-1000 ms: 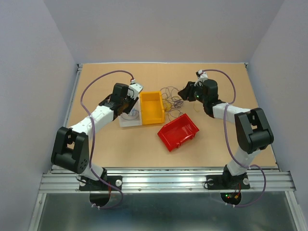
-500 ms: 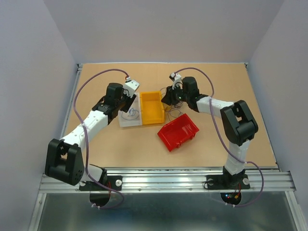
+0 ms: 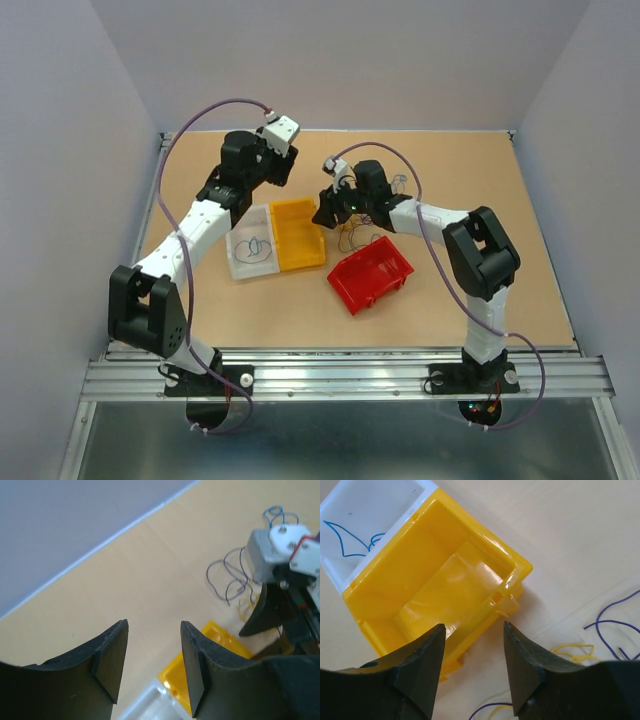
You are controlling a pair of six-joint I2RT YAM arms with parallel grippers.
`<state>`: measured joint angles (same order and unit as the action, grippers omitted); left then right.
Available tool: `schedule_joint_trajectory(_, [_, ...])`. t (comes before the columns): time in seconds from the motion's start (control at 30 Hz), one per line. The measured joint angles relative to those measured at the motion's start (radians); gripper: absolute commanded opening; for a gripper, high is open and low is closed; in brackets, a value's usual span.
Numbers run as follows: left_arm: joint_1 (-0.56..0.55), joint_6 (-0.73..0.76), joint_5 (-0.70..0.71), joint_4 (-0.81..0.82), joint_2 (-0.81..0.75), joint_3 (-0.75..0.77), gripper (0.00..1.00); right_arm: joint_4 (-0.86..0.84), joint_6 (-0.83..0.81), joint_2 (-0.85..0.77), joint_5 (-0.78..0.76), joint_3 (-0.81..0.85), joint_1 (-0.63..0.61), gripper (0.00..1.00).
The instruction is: Untangle the cables
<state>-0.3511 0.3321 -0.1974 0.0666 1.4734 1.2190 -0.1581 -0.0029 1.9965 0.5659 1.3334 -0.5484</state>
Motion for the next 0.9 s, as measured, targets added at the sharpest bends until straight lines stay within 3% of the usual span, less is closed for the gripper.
schedule_joint_trajectory(0.03, [0.0,-0.008,-0.013,0.046,0.023,0.01,0.64,0.0,0.0,-0.007,-0.019,-0.007,-0.001,0.68])
schedule_joint_trajectory(0.17, [0.0,-0.048,-0.04,0.233,0.055,-0.07,0.73,-0.006,-0.002,-0.065,-0.102,-0.057,-0.001,0.73])
schedule_joint_trajectory(0.23, [0.0,-0.063,-0.048,0.276,0.049,-0.125,0.89,-0.006,0.0,-0.1,-0.164,-0.081,-0.001,0.72])
schedule_joint_trajectory(0.3, [0.0,-0.088,-0.053,0.3,0.029,-0.199,0.91,0.003,0.021,-0.133,-0.262,-0.089,0.0,0.68])
schedule_joint_trajectory(0.33, [0.0,-0.097,-0.054,0.303,0.013,-0.23,0.99,0.005,0.034,-0.144,-0.307,-0.089,0.0,0.67])
schedule_joint_trajectory(0.5, [0.0,-0.176,0.005,0.404,-0.204,-0.441,0.99,0.064,0.081,-0.195,-0.485,-0.093,0.006,0.65])
schedule_joint_trajectory(0.6, [0.0,-0.201,0.018,0.474,-0.322,-0.484,0.99,0.082,0.111,-0.237,-0.55,-0.125,0.013,0.66])
schedule_joint_trajectory(0.9, [0.0,-0.274,0.001,0.585,-0.322,-0.47,0.99,0.129,0.139,-0.238,-0.603,-0.187,0.019,0.64])
